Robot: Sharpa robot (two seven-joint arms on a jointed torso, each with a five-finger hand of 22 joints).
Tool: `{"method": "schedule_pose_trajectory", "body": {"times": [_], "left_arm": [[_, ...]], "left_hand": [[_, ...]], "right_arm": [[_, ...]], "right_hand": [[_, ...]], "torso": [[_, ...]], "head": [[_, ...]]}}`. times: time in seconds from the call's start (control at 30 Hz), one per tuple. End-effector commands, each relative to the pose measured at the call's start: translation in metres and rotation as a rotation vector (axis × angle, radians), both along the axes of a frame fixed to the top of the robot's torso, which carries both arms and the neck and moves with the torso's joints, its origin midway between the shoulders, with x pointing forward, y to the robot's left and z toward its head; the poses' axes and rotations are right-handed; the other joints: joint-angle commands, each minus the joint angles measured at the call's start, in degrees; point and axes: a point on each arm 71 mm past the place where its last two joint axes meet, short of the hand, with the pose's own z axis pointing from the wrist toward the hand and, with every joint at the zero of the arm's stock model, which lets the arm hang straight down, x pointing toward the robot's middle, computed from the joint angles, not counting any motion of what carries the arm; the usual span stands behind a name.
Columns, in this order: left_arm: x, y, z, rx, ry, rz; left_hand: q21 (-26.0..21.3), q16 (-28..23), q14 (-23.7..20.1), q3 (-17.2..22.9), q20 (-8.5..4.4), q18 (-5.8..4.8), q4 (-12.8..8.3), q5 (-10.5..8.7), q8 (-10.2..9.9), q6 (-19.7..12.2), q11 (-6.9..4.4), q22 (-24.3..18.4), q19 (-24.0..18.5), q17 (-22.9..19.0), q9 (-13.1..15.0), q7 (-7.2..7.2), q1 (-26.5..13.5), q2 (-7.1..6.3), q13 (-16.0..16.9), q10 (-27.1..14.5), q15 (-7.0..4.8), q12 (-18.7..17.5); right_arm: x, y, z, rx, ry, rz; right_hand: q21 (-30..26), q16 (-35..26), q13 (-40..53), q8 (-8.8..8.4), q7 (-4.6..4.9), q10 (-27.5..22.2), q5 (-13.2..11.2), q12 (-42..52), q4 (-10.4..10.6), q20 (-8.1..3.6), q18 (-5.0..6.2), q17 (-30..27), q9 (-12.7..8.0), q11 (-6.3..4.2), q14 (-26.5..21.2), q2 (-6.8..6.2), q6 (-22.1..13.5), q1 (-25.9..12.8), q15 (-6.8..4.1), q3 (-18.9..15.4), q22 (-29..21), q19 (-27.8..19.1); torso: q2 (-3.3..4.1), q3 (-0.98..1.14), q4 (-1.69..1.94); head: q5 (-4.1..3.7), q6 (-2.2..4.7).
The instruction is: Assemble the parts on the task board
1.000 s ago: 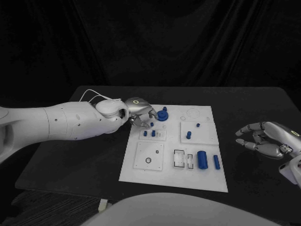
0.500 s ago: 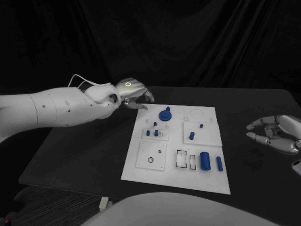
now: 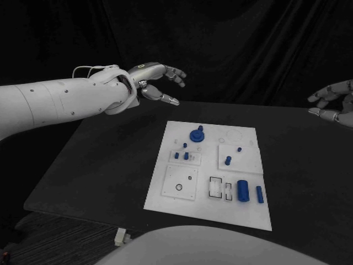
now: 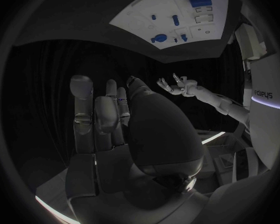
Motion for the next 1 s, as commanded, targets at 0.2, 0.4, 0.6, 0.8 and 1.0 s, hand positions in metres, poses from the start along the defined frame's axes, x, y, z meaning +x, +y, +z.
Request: {"method": "schedule_pose_trajectory", "body": {"times": [0.2,0.4,0.6,0.8,1.0], "left_arm": [[-0.007,-0.026,0.004,-0.864,0.412,-0.094],[-0.018,-0.035,-0.012,-1.006,0.485,-0.118],[-0.029,-0.038,-0.030,-1.055,0.539,-0.118],[-0.038,-0.036,-0.043,-1.069,0.569,-0.101],[-0.044,-0.036,-0.047,-1.074,0.568,-0.086]], "left_hand": [[-2.20,-4.64,-17.53,-3.14,0.96,-1.36,-0.13,-1.05,-2.02,-28.33,-1.25,-37.55,-21.42,-12.17,-7.44,-1.45,-10.96,6.91,-10.04,-22.04,1.82,-2.68],[-3.27,-4.64,-17.53,-6.94,-1.03,0.04,-0.30,-3.74,-2.63,-36.27,-2.77,-51.35,-23.26,-12.17,-8.47,-3.09,-15.05,14.65,-10.62,-23.75,-0.58,-3.09],[-3.44,-4.64,-17.53,-9.66,-3.13,2.80,-0.32,-3.78,-2.82,-38.33,-2.66,-53.03,-23.26,-12.17,-8.68,-2.59,-14.61,16.71,-10.68,-23.95,-0.54,-3.15],[-3.44,-4.64,-17.53,-11.75,-3.88,4.27,-0.35,-4.58,-3.36,-42.48,-3.86,-53.03,-23.26,-12.17,-9.23,-3.98,-15.28,18.33,-10.68,-23.95,-1.54,-3.15],[-3.44,-4.64,-17.53,-12.88,-6.39,4.30,-0.39,-4.84,-3.66,-44.15,-5.08,-53.03,-23.26,-12.17,-9.55,-4.89,-15.20,18.96,-10.68,-23.95,-3.76,-3.15]], "right_arm": [[0.005,0.015,-0.004,-0.298,-0.007,0.030],[0.008,0.014,-0.020,-0.300,0.103,0.009],[0.006,0.009,-0.046,-0.252,0.211,0.006],[0.005,0.011,-0.070,-0.243,0.280,0.016],[0.005,0.016,-0.087,-0.244,0.316,0.036]], "right_hand": [[-19.24,-11.05,-11.16,-7.09,-1.61,-5.18,-5.55,-4.75,-0.75,1.02,2.28,-8.80,-3.09,-0.03,-3.90,-3.22,0.62,-0.09,0.62,8.68,-1.79,-5.66],[-21.23,-14.55,-12.77,-9.03,-1.37,-4.85,-5.29,-3.90,-1.59,1.63,2.38,-11.52,-4.23,1.43,-5.98,-2.29,-0.15,-0.52,1.44,10.34,-2.32,-6.13],[-21.57,-12.52,-13.69,-9.55,1.61,-3.05,-5.20,-3.19,-1.93,1.82,2.39,-9.81,-4.68,2.34,-4.88,-2.12,0.18,-1.48,1.73,10.72,-2.09,-4.95],[-21.87,-12.39,-14.33,-10.20,3.07,-2.08,-5.36,-2.88,-2.44,1.93,2.39,-9.69,-5.30,2.64,-4.85,-2.09,-0.77,-1.45,1.86,11.10,-1.92,-4.55],[-22.09,-12.04,-15.14,-10.17,4.45,-2.01,-5.59,-3.06,-3.16,1.91,2.43,-9.38,-5.93,2.69,-4.67,-2.12,-1.24,-1.02,1.82,11.51,-1.72,-4.22]], "torso": [[-0.20,-1.36,1.76],[-0.22,-1.98,3.04],[-0.11,-2.33,3.63],[0.06,-2.64,4.32],[0.38,-2.87,4.73]], "head": [[-1.90,0.00],[-4.14,0.00],[-6.39,0.00],[-8.15,0.00],[-8.99,0.00]]}}
